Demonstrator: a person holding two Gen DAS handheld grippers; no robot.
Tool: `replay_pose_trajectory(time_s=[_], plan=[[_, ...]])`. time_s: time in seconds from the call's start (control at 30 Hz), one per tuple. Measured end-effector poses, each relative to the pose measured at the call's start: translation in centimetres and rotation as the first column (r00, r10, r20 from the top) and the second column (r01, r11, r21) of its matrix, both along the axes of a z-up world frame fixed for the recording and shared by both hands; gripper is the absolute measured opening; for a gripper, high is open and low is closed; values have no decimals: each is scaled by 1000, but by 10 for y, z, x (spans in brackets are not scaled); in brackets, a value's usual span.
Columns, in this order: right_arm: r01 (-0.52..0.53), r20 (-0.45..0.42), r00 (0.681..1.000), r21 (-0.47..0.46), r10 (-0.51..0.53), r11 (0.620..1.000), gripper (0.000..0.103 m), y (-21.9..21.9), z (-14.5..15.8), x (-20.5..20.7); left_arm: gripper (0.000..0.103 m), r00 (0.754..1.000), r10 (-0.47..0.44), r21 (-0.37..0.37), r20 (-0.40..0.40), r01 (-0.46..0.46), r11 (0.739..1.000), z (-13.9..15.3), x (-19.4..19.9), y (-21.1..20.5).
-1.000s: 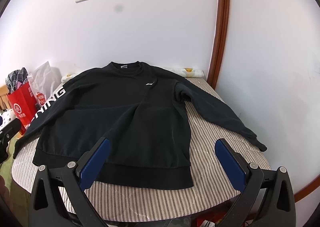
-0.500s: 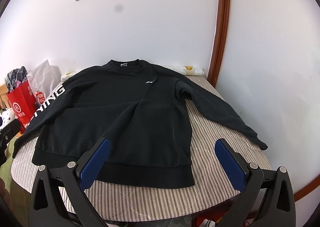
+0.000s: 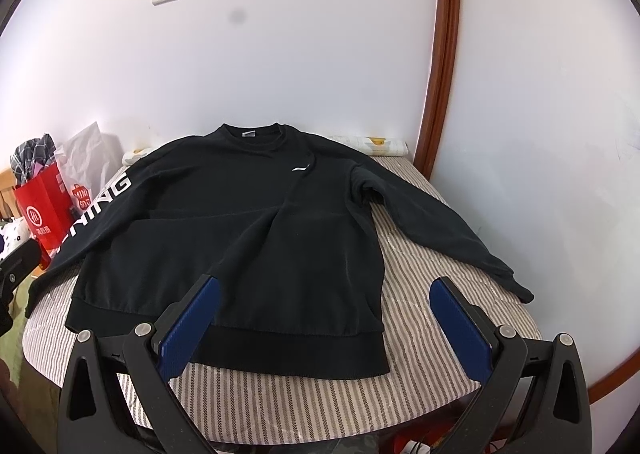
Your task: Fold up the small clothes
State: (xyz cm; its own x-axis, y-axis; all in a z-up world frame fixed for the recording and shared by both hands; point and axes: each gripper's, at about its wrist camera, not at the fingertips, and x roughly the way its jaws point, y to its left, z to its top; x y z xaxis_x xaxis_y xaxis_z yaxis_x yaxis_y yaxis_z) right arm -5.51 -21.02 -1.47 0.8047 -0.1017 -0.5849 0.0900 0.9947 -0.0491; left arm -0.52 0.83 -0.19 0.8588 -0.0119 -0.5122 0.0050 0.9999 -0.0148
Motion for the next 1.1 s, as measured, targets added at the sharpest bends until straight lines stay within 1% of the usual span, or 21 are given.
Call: replay_pose_trajectory(time_s=[0.47, 0.57, 0.7, 0.8, 0.9, 1.0, 1.03, 1.1], plan=[[-8, 0, 1000, 8, 8, 1000, 103, 4, 2, 0, 103, 1000, 2, 1, 8, -2, 1000, 1, 0, 0], [-6, 8, 1000, 5, 6, 1000, 103, 4, 2, -1, 103, 999, 35, 6, -1, -35, 999, 1, 3, 3], [7, 14, 1000, 6, -7, 1000, 103, 2, 1, 2, 103, 998, 64, -11, -1, -64, 998, -4, 9, 12], [12, 3, 1000, 22, -12, 1000, 103, 1, -3, 10, 103, 996, 88, -13, -28, -88, 996, -12, 20, 21], [16, -20, 1000, 20, -16, 1000, 103, 2, -10, 22, 103, 995, 87, -25, -55, -89, 996, -24, 33, 32], [3, -16, 1000, 8, -3, 1000, 103, 5, -16, 34, 103, 991, 81, -80, -103, -89, 993, -38, 48, 49], [-4, -8, 1000, -4, 4, 1000, 103, 7, -19, 38, 103, 988, 79, -106, -132, -93, 990, -44, 55, 57], [-15, -15, 1000, -28, 15, 999, 103, 11, -27, 48, 103, 981, 95, -119, -170, -117, 986, -55, 64, 68]])
